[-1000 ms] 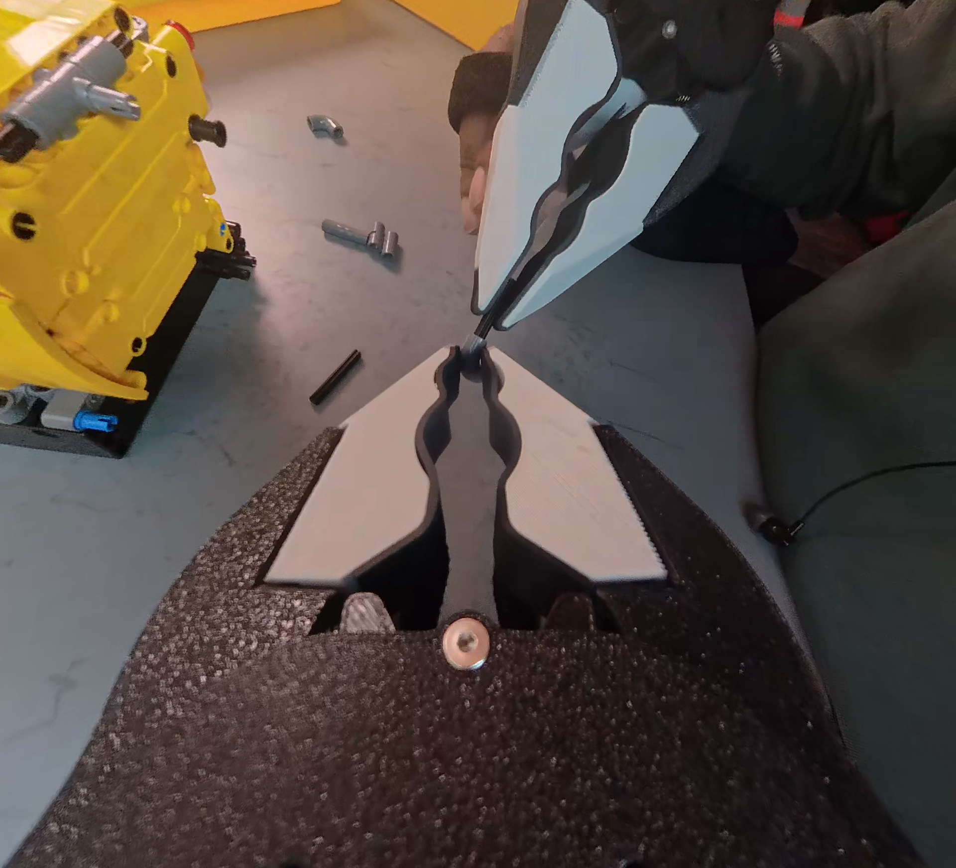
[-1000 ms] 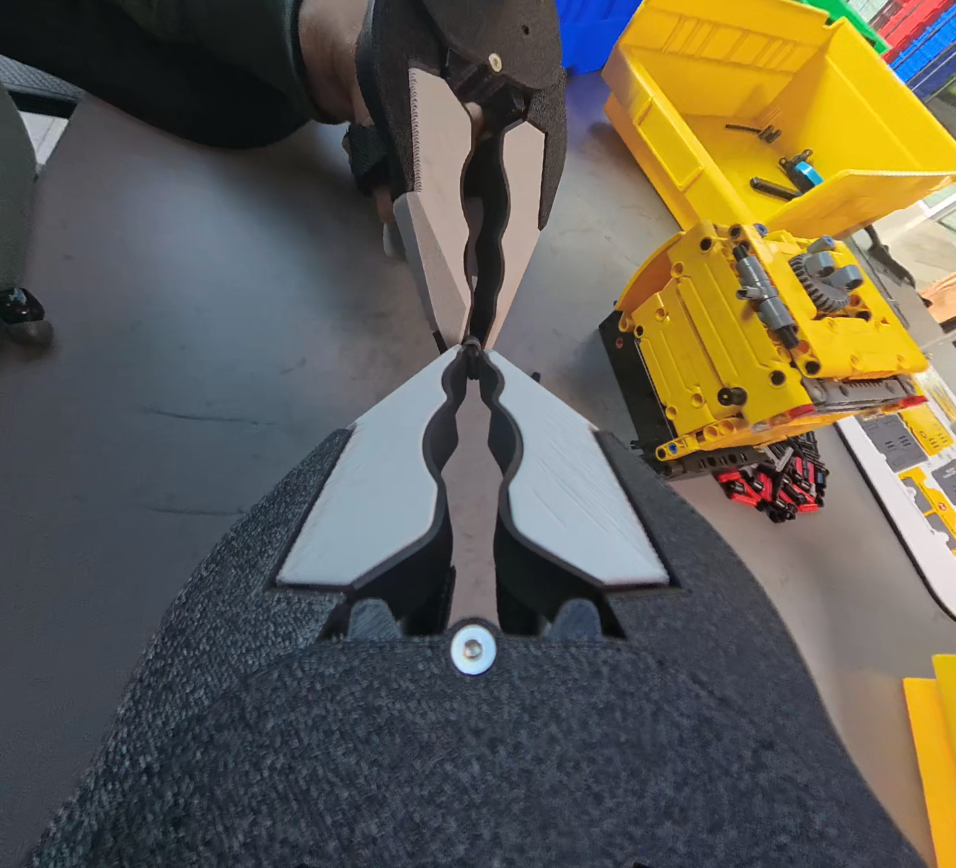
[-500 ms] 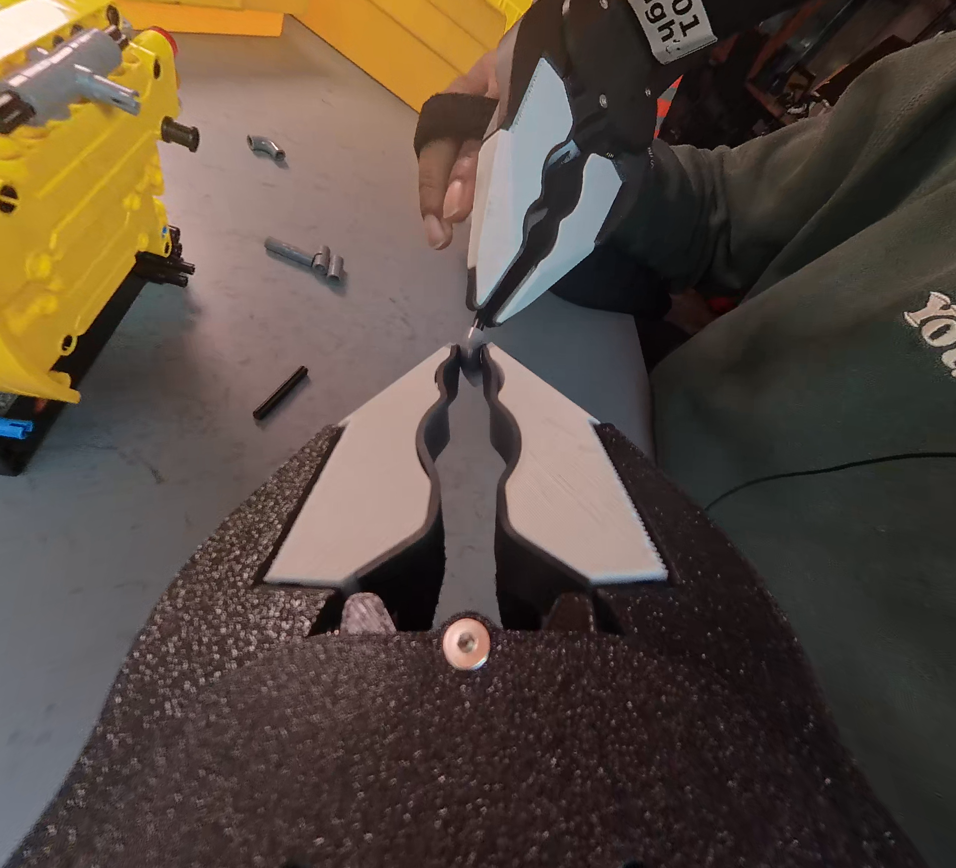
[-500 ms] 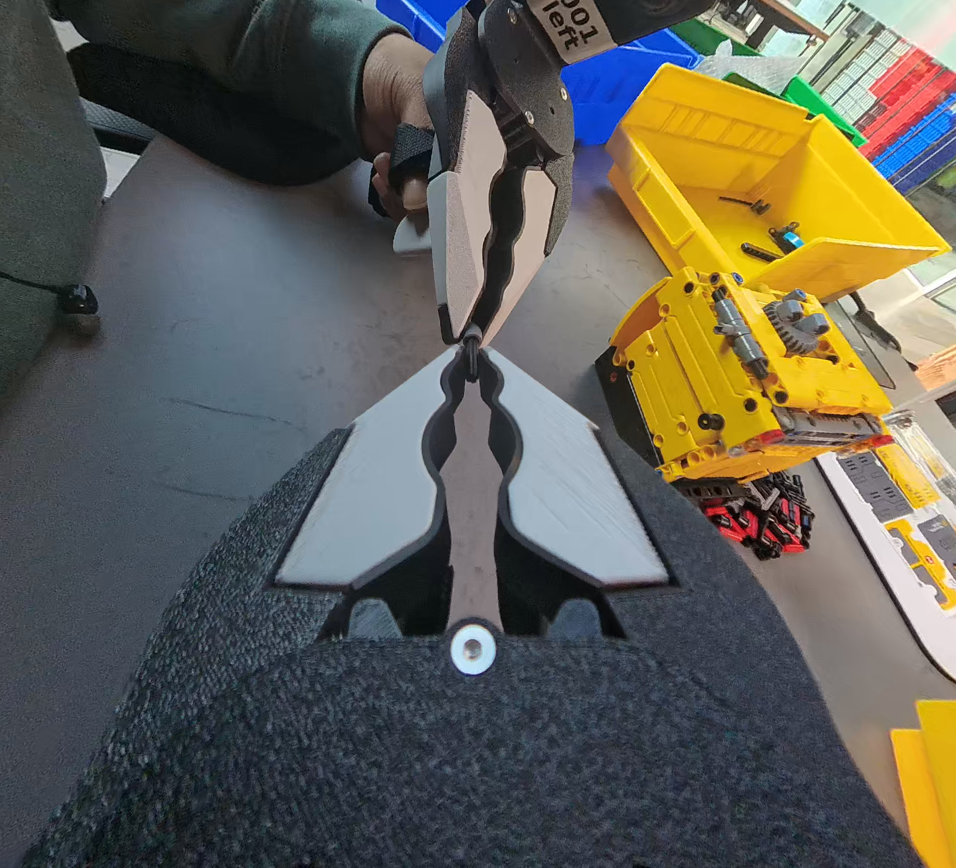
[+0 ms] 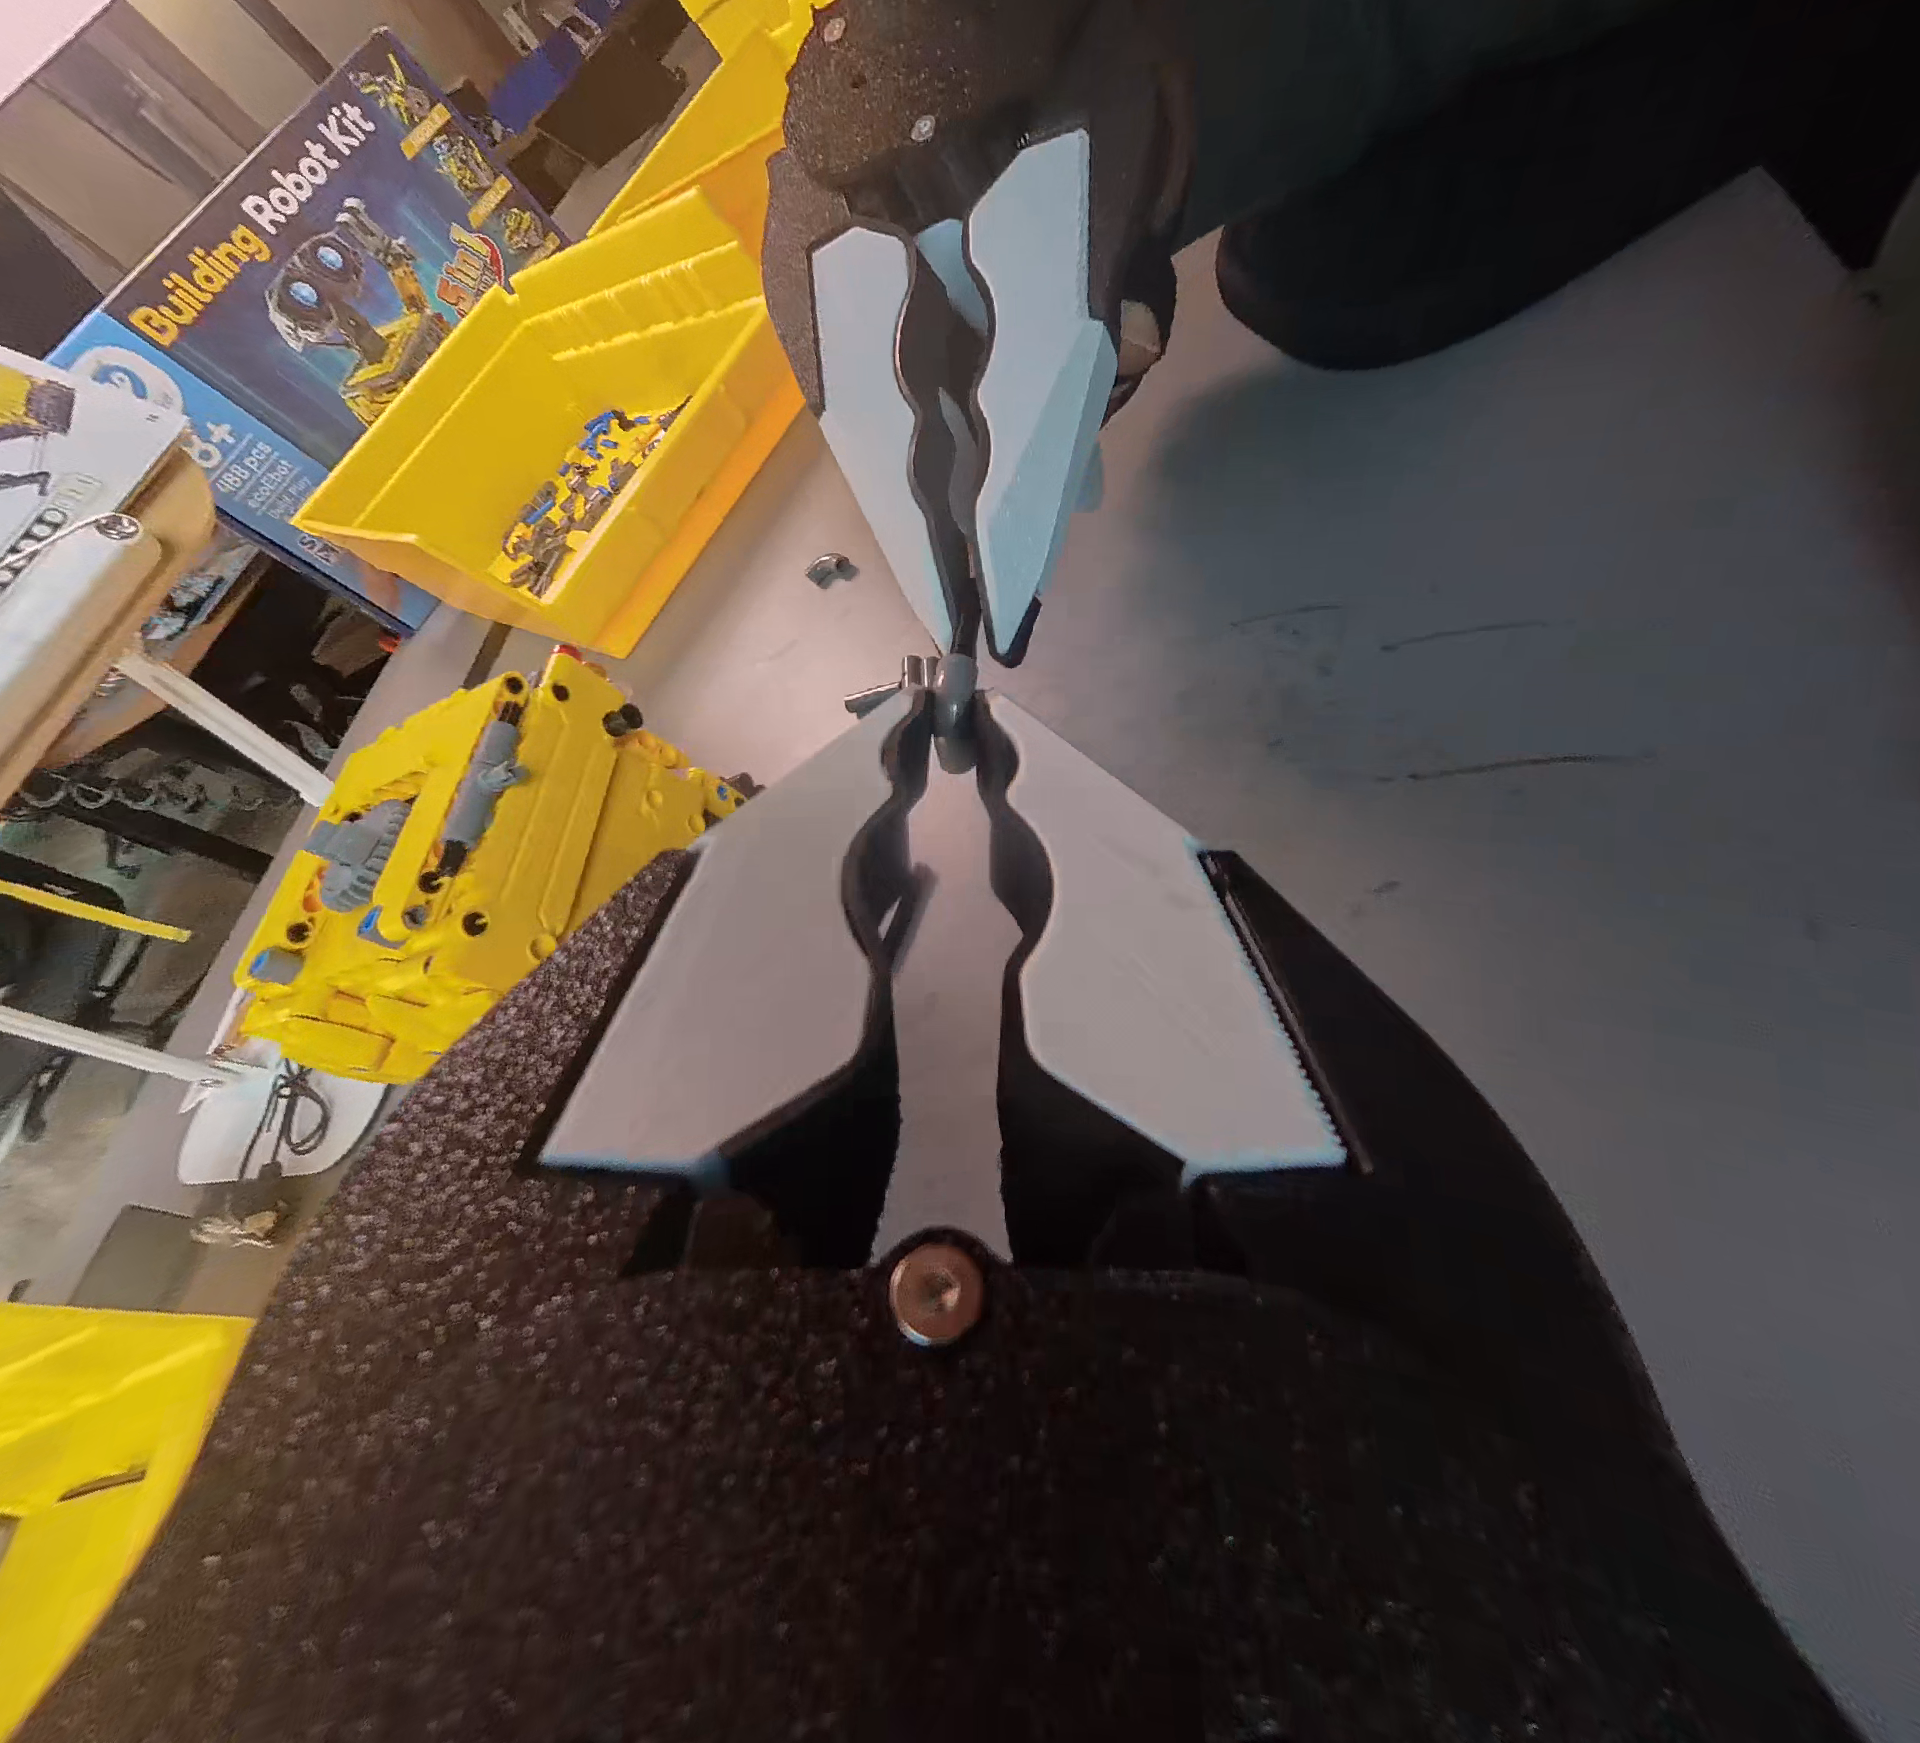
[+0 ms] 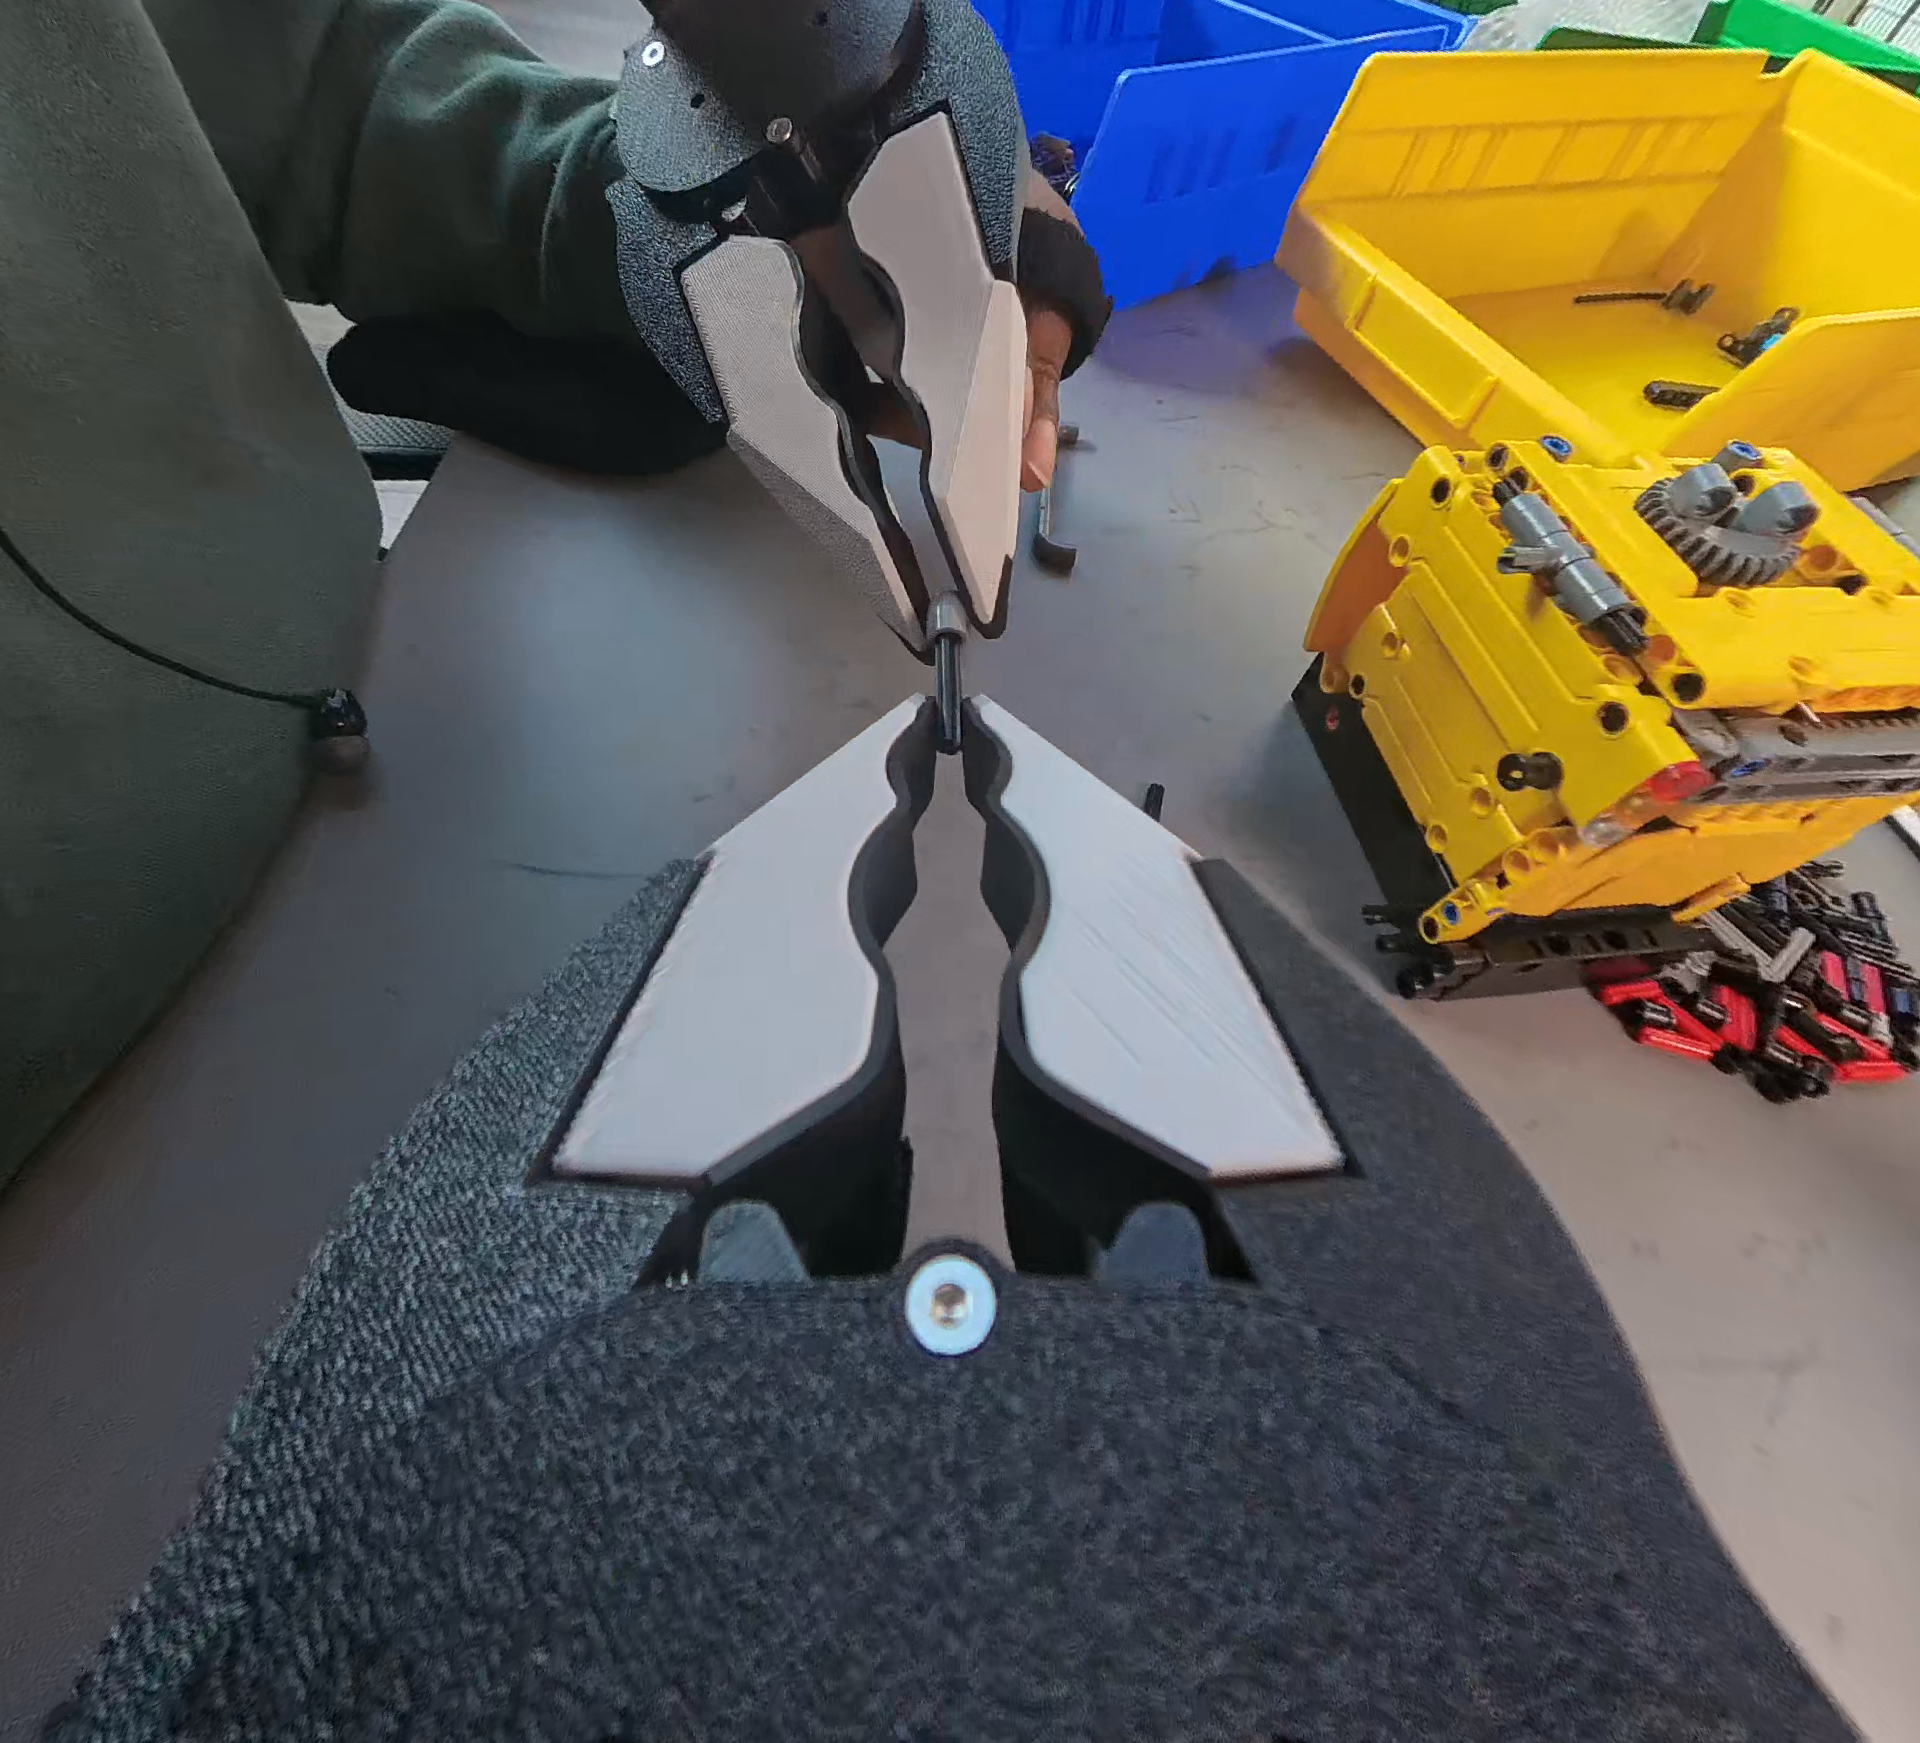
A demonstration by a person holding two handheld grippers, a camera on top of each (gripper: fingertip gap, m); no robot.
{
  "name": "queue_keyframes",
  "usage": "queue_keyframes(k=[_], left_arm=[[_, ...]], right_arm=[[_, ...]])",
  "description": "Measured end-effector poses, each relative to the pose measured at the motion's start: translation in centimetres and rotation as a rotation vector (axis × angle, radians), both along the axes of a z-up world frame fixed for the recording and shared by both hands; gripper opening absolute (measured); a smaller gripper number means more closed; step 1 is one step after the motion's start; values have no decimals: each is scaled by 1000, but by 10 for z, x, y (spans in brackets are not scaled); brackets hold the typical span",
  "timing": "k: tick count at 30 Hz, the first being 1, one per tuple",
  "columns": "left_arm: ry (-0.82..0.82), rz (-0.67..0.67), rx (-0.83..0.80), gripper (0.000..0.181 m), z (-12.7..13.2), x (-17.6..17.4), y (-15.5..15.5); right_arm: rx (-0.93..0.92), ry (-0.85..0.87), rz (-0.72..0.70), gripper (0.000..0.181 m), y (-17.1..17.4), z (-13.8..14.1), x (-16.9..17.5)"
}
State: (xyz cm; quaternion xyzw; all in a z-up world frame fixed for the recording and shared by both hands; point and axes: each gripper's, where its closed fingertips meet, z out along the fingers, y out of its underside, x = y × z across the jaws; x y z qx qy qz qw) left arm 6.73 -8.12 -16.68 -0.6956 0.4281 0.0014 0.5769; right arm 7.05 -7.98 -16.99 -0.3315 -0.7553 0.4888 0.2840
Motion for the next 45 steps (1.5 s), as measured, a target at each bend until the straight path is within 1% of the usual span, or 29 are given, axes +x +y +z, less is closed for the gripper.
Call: queue_keyframes(k=[2, 3, 5, 6, 8, 9, 10, 12, 14, 16, 19, 23, 26, 29, 31, 32, 33, 35, 37, 38, 40, 42, 44, 45], left_arm=[[62, 16, 30, 6, -2, -2, 2], [97, 22, 45, 6, -4, -2, 2], [153, 28, 72, 7, -6, -2, 3], [179, 35, 80, 7, -8, -3, 3], [183, 39, 65, 7, -12, -4, 4], [143, 30, 30, 8, -14, -3, 3], [76, 14, -35, 13, -17, -3, 1], [-101, -15, -200, 23, -23, -3, -2], [-238, -41, -334, 28, -25, -5, -6], [-275, -57, -406, 29, -29, -8, -10], [-197, -71, -452, 26, -44, -7, -16], [-84, -110, -477, 8, -58, 3, -25], [-14, -105, -494, 7, -67, 4, -28], [43, -101, -508, 7, -72, 2, -31], [90, -97, -515, 7, -76, -3, -34], [98, -96, -515, 7, -75, -5, -35], [111, -90, -522, 7, -76, -9, -36], [127, -73, -528, 7, -75, -17, -37], [139, -49, -533, 7, -74, -27, -38], [139, -40, -545, 7, -74, -32, -39], [139, -23, -565, 7, -75, -41, -41], [133, -14, -575, 7, -75, -46, -43], [131, -3, -587, 7, -76, -51, -44], [127, -4, -593, 8, -76, -51, -45]], right_arm=[[7, -15, 0, 12, 0, -2, 1], [5, -23, -3, 11, 0, -3, 0], [-5, -30, -12, 4, 1, -4, -1], [-5, -38, -13, 4, 2, -5, -1], [32, -28, -12, 4, 3, -8, -2], [70, -13, -11, 4, 2, -10, -2], [128, 7, -11, 3, 3, -13, -3], [296, 67, -3, 4, 3, -23, -4], [448, 118, 18, 4, 2, -33, -5], [532, 158, 42, 4, -3, -36, -5], [598, 205, 81, 4, -14, -40, -5], [661, 191, 107, 4, -20, -53, -6], [665, 173, 119, 4, -23, -59, -6], [621, 120, 124, 5, -26, -64, -5], [554, 53, 115, 14, -23, -65, -2], [494, 24, 108, 15, -21, -62, -1], [436, 6, 88, 16, -16, -55, -1], [339, 7, -3, 17, 5, -34, -5], [286, 7, -145, 17, 40, -14, -10], [290, -2, -232, 16, 62, -8, -11], [334, -43, -415, 14, 108, -4, -10], [332, -140, -580, 14, 147, -8, -1], [293, -249, -709, 14, 173, -16, 10], [268, -300, -750, 15, 181, -22, 15]])
